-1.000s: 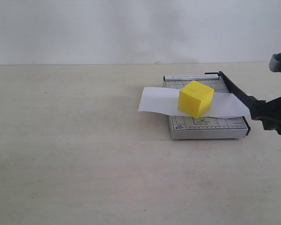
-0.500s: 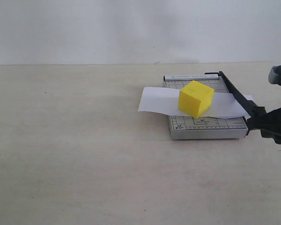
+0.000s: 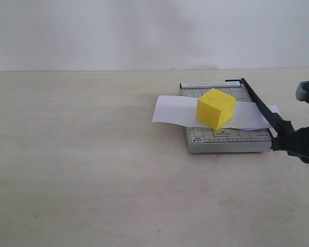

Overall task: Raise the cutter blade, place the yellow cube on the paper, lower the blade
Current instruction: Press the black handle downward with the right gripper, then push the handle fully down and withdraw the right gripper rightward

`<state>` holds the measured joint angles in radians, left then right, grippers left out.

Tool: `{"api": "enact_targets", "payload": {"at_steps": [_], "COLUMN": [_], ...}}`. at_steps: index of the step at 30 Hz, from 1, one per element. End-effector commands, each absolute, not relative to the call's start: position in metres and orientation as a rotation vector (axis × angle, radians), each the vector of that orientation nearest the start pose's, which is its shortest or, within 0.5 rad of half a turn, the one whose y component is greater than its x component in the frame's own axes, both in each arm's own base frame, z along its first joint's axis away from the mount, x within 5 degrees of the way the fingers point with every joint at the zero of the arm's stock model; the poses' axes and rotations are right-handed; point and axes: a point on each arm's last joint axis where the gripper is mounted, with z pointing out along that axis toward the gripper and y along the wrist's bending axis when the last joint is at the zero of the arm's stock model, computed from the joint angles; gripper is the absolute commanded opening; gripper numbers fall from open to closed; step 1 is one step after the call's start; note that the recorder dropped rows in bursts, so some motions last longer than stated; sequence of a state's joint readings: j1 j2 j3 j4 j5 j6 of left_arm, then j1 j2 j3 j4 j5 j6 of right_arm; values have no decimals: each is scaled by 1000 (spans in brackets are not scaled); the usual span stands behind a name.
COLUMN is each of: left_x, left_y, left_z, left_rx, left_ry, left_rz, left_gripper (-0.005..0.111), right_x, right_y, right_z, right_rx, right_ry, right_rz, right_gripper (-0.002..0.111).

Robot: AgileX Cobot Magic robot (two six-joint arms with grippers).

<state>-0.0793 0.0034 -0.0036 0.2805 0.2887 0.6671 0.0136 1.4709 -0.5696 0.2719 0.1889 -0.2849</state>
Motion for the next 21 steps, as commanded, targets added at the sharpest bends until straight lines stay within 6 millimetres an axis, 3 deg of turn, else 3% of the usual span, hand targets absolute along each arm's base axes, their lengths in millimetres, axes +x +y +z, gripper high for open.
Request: {"api": "enact_targets", "payload": {"at_steps": [1, 7, 21], "left_x": [55, 55, 55], "left_y": [3, 3, 3], "left_z": [188, 188, 188], "left_rx": [824, 824, 824], "left_ry": [1610, 1610, 1610], "left_rz": [685, 685, 685], "left_gripper": [4, 4, 4], "right_x": [230, 233, 237], "right_y": [6, 5, 4], "right_z": [144, 130, 131], "right_rx": [-127, -122, -115], "right_ry": [2732, 2777, 2726], "right_rz": [65, 63, 44], "right_gripper": [0, 0, 0]}}
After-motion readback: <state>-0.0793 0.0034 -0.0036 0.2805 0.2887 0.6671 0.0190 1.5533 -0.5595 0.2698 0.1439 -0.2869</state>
